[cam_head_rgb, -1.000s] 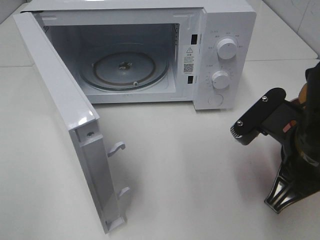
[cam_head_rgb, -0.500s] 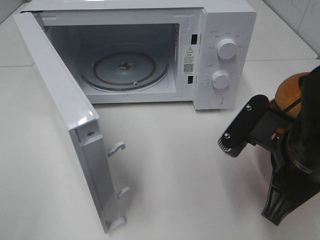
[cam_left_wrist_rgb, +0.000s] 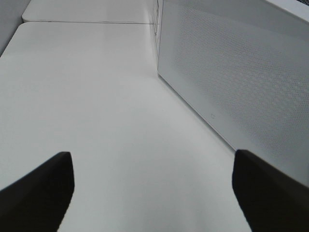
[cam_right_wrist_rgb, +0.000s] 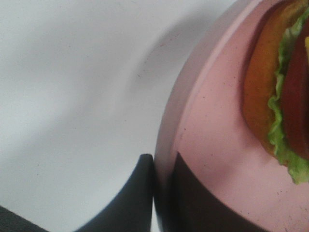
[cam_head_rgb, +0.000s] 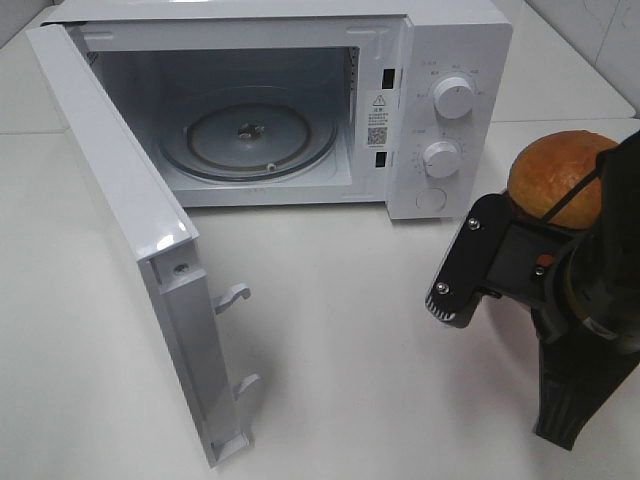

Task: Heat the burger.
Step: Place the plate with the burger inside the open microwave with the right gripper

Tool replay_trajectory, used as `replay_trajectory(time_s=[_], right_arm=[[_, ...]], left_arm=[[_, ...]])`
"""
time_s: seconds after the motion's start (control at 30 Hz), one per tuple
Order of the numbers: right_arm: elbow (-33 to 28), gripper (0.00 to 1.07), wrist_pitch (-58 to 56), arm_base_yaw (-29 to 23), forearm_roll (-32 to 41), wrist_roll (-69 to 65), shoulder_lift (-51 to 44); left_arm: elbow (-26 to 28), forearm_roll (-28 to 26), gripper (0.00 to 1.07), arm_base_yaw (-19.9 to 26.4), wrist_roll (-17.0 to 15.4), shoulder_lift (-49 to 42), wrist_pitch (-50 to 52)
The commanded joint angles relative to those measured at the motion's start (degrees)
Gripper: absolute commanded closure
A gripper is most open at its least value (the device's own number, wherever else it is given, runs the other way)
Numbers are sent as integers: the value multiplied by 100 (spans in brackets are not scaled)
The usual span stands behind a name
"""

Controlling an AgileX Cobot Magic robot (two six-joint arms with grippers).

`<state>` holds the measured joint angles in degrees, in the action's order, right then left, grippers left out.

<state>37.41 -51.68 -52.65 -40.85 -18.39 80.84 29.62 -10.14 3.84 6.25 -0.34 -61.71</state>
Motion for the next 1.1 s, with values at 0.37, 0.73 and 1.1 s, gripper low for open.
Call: replay_trajectory(time_s=[0.37,0.73,1.1], right_arm=[[-6,105,705,-11,-344,1627,-46],[-6,102,1398,-11,-344,2223,-46],[-6,102,2320,6,-350,3231,-46]], left_arm=[[-6,-46,25,-6,-6,-92,29],[-6,-46,25,-6,-6,-92,29],[-6,-46,25,-6,-6,-92,29]])
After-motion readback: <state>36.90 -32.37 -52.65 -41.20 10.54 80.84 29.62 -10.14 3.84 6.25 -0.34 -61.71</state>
